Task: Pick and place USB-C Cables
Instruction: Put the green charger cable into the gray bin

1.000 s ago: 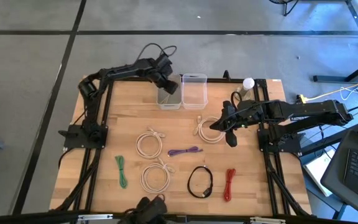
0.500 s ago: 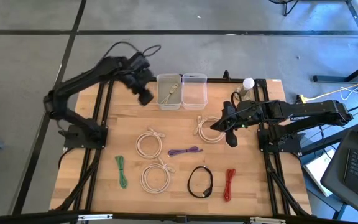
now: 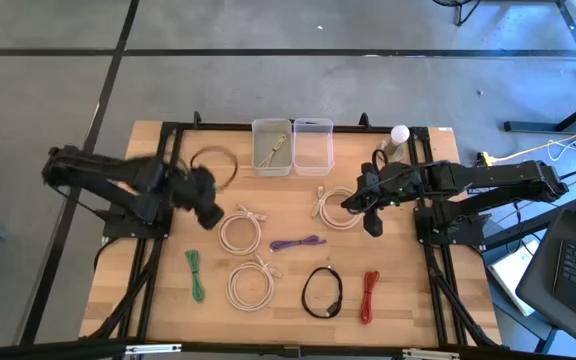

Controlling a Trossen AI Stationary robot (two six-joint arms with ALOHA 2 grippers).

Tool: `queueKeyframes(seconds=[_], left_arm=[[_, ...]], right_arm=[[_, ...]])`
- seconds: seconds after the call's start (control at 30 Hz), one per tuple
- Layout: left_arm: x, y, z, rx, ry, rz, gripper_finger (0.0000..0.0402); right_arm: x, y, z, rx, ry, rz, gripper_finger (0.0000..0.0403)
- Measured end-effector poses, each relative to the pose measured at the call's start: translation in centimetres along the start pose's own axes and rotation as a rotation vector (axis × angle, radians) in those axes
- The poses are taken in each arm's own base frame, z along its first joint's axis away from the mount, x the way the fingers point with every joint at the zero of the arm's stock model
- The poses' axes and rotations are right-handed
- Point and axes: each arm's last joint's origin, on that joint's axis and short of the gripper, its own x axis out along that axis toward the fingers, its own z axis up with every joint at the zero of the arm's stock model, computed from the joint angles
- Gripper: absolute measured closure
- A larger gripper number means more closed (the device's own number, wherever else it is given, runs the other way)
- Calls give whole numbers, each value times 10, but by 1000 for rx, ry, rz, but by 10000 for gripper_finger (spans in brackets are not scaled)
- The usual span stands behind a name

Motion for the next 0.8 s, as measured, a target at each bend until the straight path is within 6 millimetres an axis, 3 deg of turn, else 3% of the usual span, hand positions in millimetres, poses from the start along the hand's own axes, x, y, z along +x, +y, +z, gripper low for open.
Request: queueKeyframes(seconds=[0.13, 0.33, 0.63, 0.8], left_arm=[[35, -4, -40, -184, 53, 37, 299], [76, -15, -81, -358, 146, -59, 299], [78, -40, -110, -520, 220, -229, 300], [82, -46, -131, -635, 265, -193, 300]], right_arm=[[0, -1, -4, -5, 42, -19, 382], [0, -2, -8, -3, 85, -28, 382], [-1, -3, -12, -7, 126, -36, 382], [-1, -3, -14, -8, 143, -40, 382]])
